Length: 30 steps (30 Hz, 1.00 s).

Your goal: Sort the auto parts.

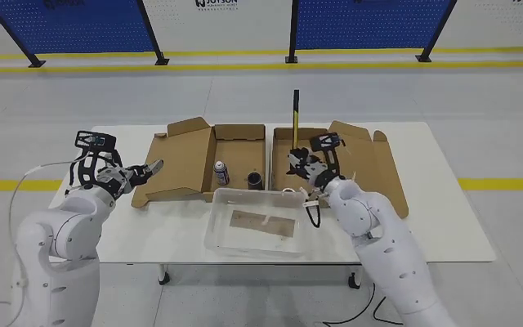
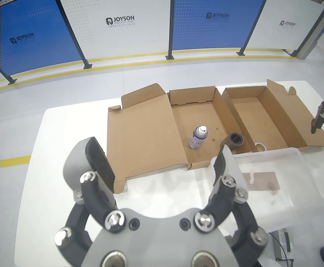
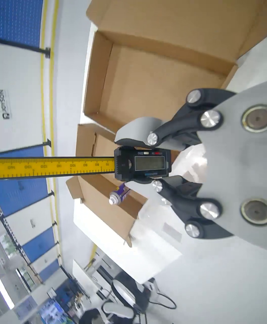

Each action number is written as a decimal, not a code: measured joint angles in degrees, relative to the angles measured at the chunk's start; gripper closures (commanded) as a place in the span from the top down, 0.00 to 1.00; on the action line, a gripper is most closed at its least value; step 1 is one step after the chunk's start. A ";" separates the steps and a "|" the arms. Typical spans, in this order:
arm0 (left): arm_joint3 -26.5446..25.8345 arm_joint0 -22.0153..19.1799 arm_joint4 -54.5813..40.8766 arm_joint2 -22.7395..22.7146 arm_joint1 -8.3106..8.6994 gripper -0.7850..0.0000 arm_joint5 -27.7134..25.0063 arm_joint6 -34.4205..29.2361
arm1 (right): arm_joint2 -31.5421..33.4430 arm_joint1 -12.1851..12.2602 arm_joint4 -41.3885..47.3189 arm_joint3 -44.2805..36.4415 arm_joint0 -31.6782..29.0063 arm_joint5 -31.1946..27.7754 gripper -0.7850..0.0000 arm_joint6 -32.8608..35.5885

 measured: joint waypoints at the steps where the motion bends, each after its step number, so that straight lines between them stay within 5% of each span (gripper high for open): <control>1: 0.00 0.00 0.00 0.00 0.00 1.00 0.00 0.00 | -0.08 -0.08 -0.50 0.29 0.07 1.49 0.00 -0.27; 9: 0.00 0.00 0.00 0.00 0.00 1.00 0.00 0.00 | -0.98 -0.87 -2.28 4.78 2.85 10.38 0.00 1.45; 30: 0.00 0.00 0.00 0.00 0.00 1.00 0.00 0.00 | -6.16 -3.58 1.04 26.83 16.61 11.03 0.00 14.99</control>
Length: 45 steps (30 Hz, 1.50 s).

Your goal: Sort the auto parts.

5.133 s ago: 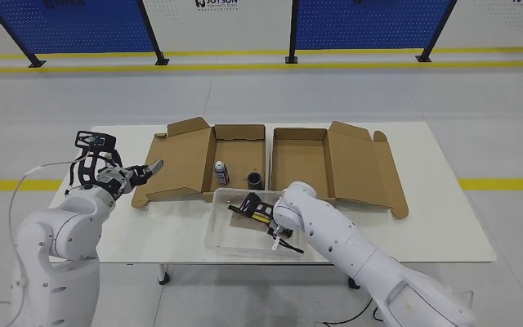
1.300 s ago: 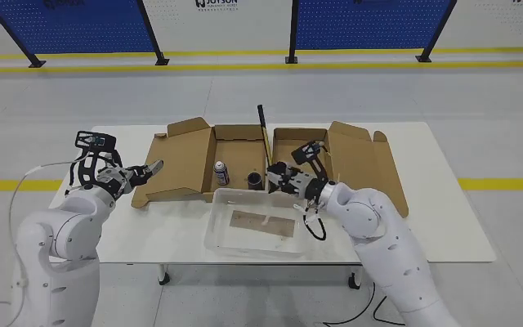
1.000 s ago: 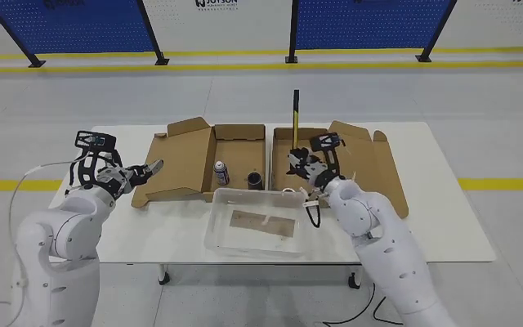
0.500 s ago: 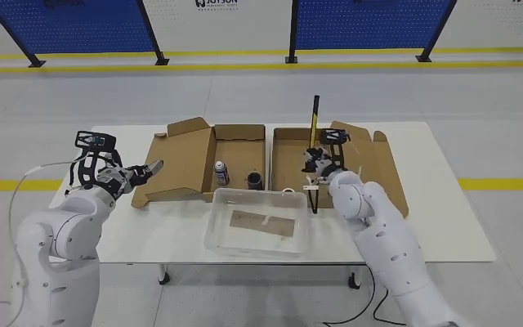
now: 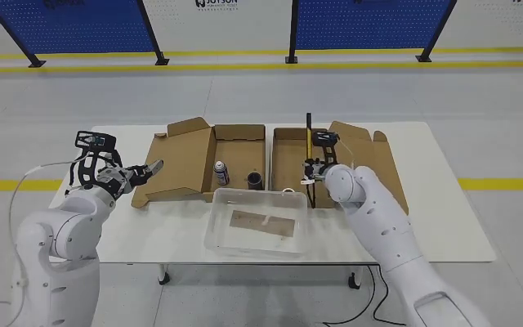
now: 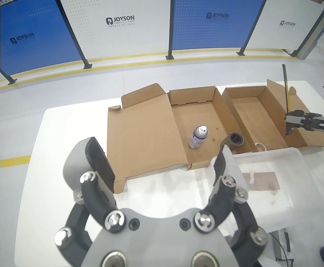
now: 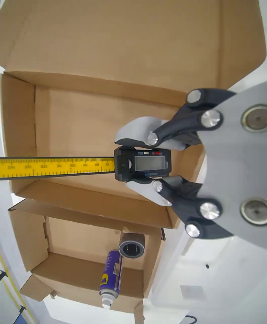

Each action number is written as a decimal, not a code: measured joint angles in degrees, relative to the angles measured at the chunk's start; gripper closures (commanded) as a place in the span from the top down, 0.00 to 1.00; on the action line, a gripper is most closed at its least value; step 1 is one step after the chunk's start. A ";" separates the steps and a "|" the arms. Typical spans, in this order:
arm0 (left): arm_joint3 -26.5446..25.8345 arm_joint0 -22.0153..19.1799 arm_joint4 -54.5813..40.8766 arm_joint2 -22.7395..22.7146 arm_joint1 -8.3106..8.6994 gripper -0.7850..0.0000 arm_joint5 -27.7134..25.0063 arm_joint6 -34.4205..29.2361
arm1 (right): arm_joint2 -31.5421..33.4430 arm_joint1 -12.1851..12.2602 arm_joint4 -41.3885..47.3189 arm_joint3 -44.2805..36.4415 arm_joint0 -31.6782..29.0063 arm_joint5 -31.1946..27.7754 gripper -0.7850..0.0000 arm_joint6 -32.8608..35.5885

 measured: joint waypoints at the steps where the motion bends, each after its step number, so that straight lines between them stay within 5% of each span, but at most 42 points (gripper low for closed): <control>1: 0.00 0.00 0.00 0.00 0.00 1.00 0.00 0.00 | -0.18 -0.11 0.16 0.77 0.26 -0.07 0.00 0.20; 30: 0.00 0.00 0.00 0.00 0.00 1.00 0.00 0.00 | -2.80 -2.30 2.19 11.94 3.06 -1.63 0.00 0.53; 38: 0.00 0.00 0.00 0.00 0.00 1.00 0.00 0.00 | -2.86 -2.57 1.88 12.78 3.31 -1.41 0.36 0.65; 45: 0.00 0.00 0.00 0.00 0.00 1.00 0.00 0.00 | -2.73 -2.69 1.59 12.57 3.21 -1.29 0.53 0.66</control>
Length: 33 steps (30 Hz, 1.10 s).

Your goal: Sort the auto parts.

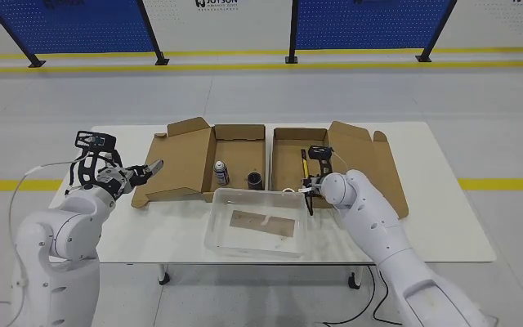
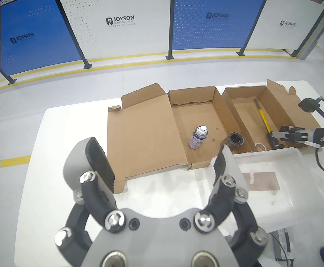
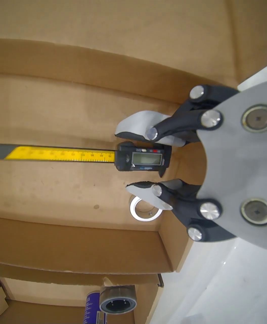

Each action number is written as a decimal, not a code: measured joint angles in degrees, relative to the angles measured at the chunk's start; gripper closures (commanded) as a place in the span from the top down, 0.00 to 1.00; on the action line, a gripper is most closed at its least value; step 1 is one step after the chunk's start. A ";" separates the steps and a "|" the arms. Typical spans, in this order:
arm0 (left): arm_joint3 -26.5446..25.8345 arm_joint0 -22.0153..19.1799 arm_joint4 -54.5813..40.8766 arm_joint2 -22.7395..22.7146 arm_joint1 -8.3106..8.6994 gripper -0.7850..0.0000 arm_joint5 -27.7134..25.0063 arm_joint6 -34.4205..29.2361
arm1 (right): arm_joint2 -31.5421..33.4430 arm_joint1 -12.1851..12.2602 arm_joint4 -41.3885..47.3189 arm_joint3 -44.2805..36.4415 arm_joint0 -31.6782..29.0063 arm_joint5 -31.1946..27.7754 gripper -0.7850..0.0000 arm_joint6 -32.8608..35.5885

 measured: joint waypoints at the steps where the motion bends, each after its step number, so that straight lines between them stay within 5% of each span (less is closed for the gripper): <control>1: 0.00 0.00 0.00 0.00 0.00 1.00 0.00 0.00 | 0.05 0.00 -0.04 -0.06 -0.02 0.04 0.51 0.01; 6: 0.00 0.00 0.00 0.00 0.00 1.00 0.00 0.00 | 0.56 0.08 -0.49 -0.94 -0.25 0.00 0.62 -0.79; 7: 0.00 0.00 0.00 0.00 0.00 1.00 0.00 0.00 | 0.79 0.13 -0.46 -1.35 -0.43 -0.25 0.68 -1.35; 9: 0.00 0.00 0.00 0.00 0.00 1.00 0.00 0.00 | 1.46 0.29 -0.26 -3.04 -1.21 -1.21 1.00 -3.54; 19: 0.00 0.00 0.00 0.00 0.00 1.00 0.00 0.00 | 7.34 2.62 -2.91 -19.17 -10.69 -8.32 1.00 -15.44; 33: 0.00 0.00 0.00 0.00 0.00 1.00 0.00 0.00 | 19.68 6.10 -5.29 -48.05 -31.58 -17.35 1.00 -25.47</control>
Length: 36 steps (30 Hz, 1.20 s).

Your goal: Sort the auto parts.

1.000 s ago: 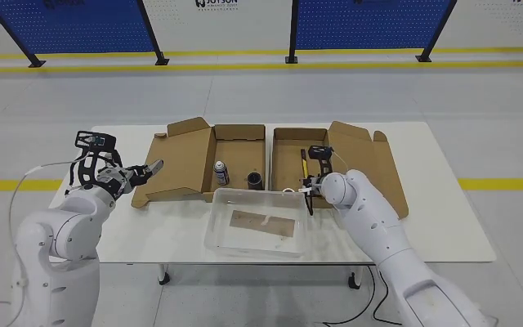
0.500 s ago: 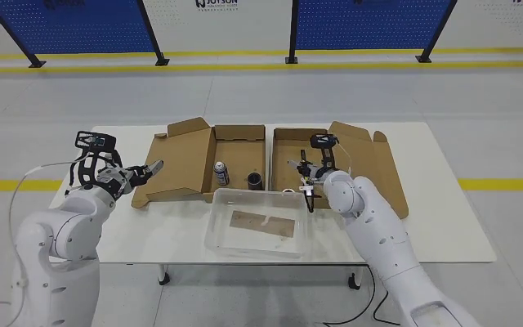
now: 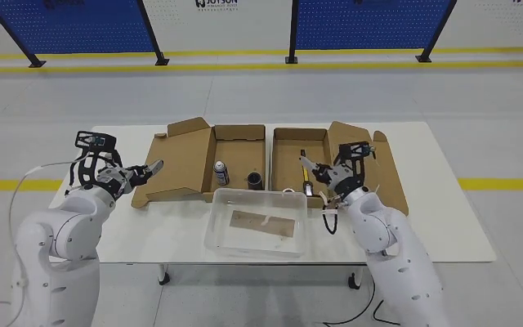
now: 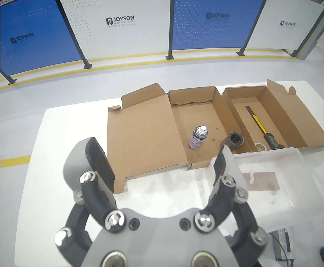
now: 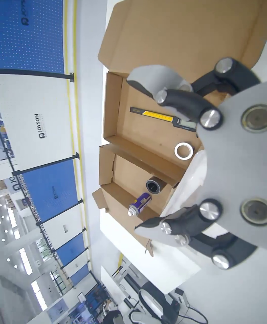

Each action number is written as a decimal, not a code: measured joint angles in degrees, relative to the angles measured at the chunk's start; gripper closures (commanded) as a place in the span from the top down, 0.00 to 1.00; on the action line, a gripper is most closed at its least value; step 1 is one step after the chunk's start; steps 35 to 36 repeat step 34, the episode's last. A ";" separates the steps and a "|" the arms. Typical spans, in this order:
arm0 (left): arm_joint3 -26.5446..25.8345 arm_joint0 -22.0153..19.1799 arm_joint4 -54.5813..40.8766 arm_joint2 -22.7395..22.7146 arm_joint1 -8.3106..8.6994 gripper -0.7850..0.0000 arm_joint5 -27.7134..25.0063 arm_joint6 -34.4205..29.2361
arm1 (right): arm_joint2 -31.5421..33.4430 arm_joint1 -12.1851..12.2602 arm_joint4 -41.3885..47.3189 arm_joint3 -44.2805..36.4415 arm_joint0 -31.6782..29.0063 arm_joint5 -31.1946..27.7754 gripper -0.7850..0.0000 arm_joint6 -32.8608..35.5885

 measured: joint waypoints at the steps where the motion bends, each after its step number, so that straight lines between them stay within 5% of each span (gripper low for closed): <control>1: 0.00 0.00 0.00 0.00 0.00 1.00 0.00 0.00 | 0.81 0.15 0.07 -1.38 -1.26 -0.25 1.00 -0.49; 14: 0.00 0.00 0.00 0.00 0.00 1.00 0.00 0.00 | 9.33 1.29 1.15 -17.82 -18.61 1.29 1.00 -5.08; 36: 0.00 0.00 0.00 0.00 0.00 1.00 0.00 0.00 | 9.40 1.28 1.21 -17.94 -18.75 1.45 1.00 -5.15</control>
